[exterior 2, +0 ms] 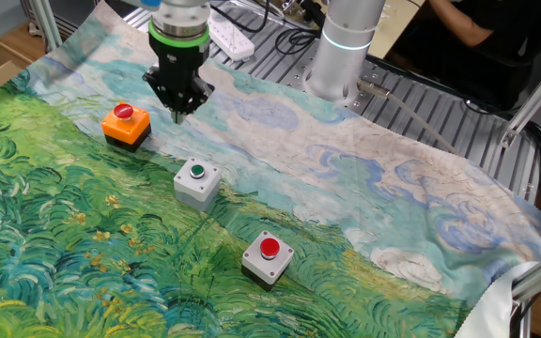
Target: Press three buttons from left to right in sequence
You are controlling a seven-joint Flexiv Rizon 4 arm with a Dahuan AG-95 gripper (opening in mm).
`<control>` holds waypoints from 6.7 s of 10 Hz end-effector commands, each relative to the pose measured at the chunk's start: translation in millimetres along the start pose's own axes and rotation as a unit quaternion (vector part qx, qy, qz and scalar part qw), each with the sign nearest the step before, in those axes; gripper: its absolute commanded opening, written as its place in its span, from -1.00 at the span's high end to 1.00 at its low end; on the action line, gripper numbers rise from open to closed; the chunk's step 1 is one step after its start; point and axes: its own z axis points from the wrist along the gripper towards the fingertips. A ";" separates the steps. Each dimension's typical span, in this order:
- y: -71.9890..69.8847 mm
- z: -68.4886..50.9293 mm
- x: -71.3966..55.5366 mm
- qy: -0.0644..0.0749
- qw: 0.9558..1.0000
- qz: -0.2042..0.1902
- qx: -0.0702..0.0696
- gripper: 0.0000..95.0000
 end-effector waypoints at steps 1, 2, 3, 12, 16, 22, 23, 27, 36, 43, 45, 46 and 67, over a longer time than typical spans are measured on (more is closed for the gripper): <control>-2.6 -4.5 -0.6 0.000 1.000 -0.004 0.001 1.00; -4.5 -8.0 -1.1 0.001 1.000 -0.005 0.001 1.00; -6.3 -10.9 -1.3 0.002 1.000 0.000 -0.005 1.00; -38.2 -4.8 -21.7 -0.008 1.000 0.023 -0.016 1.00; -60.9 0.4 -38.4 -0.012 1.000 0.007 -0.014 1.00; -84.4 1.6 -53.0 -0.010 1.000 -0.004 -0.007 1.00; -84.3 1.7 -53.0 -0.011 1.000 0.000 -0.008 1.00; -84.2 1.9 -53.1 -0.009 1.000 -0.004 -0.009 1.00; -84.1 2.1 -53.1 -0.007 1.000 0.002 -0.009 1.00; -84.1 2.1 -53.1 -0.006 1.000 0.005 -0.009 1.00; -84.1 2.1 -53.1 -0.007 1.000 0.006 -0.013 1.00; -84.1 2.1 -53.1 -0.007 1.000 0.007 -0.013 1.00; -84.1 2.1 -53.1 -0.008 0.999 0.045 0.003 1.00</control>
